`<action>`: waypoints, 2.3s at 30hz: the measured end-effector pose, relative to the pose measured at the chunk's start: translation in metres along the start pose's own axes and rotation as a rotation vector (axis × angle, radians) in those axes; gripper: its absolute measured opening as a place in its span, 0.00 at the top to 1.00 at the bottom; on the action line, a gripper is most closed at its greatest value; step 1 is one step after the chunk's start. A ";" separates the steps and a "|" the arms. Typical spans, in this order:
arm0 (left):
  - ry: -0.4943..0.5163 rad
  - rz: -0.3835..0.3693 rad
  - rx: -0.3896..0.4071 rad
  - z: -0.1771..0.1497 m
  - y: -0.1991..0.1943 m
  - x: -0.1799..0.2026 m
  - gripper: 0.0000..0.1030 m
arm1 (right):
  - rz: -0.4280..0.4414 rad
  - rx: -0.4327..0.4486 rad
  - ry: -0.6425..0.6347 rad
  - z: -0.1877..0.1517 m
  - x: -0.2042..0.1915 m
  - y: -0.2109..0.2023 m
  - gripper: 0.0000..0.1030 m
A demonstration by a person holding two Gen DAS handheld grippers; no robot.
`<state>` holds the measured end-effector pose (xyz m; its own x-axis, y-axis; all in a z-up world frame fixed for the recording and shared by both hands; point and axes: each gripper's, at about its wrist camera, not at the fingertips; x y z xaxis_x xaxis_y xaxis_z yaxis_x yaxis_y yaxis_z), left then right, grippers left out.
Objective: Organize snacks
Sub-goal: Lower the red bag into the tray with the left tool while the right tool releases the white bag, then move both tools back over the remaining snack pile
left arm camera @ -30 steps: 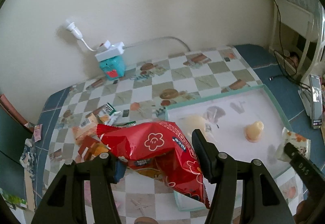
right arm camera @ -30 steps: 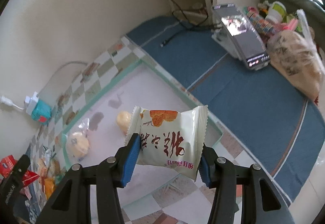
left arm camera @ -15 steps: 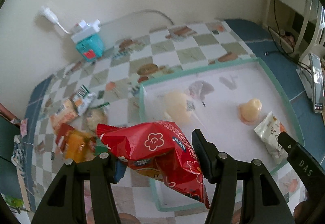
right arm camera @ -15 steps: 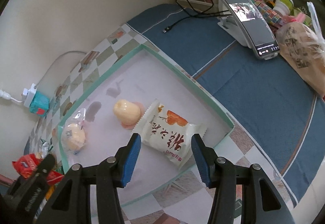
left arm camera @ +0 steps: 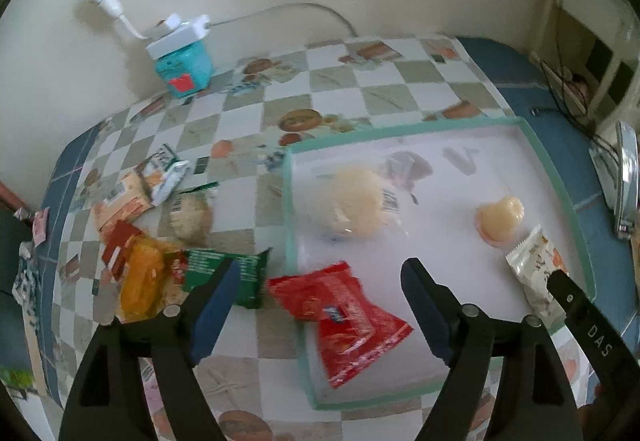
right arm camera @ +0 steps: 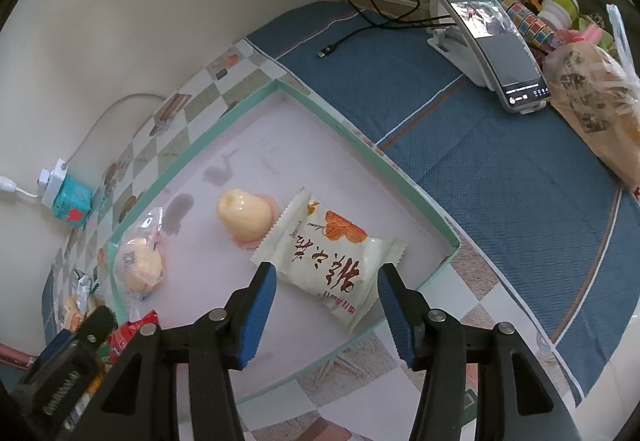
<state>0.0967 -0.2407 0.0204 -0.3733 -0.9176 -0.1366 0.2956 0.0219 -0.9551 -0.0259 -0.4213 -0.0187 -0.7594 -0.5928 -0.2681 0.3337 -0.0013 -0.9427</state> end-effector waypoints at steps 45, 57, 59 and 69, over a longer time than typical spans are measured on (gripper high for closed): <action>-0.837 0.069 -0.012 -0.092 -0.009 -0.278 0.06 | -0.101 -0.008 -0.405 -0.065 -0.137 0.019 0.00; -0.857 -0.029 -0.087 -0.096 0.008 -0.269 0.06 | -0.090 0.028 -0.496 -0.090 -0.171 -0.005 0.00; -0.860 -0.028 -0.087 -0.097 0.006 -0.270 0.06 | -0.069 0.028 -0.508 -0.096 -0.176 -0.011 0.00; -0.896 -0.054 -0.139 -0.114 0.012 -0.276 0.06 | -0.049 0.027 -0.563 -0.120 -0.196 -0.023 0.00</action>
<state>0.1033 0.0578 0.0165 0.4576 -0.8824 0.1094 0.1675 -0.0353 -0.9852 0.0487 -0.2087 0.0314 -0.3618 -0.9297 -0.0693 0.3251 -0.0562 -0.9440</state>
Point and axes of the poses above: each gripper's, at about its wrist camera, not at the fingertips, and y roughly the way its jaws point, x to its right, z to its top, and after that the axes turned 13 degrees about -x, right-handed
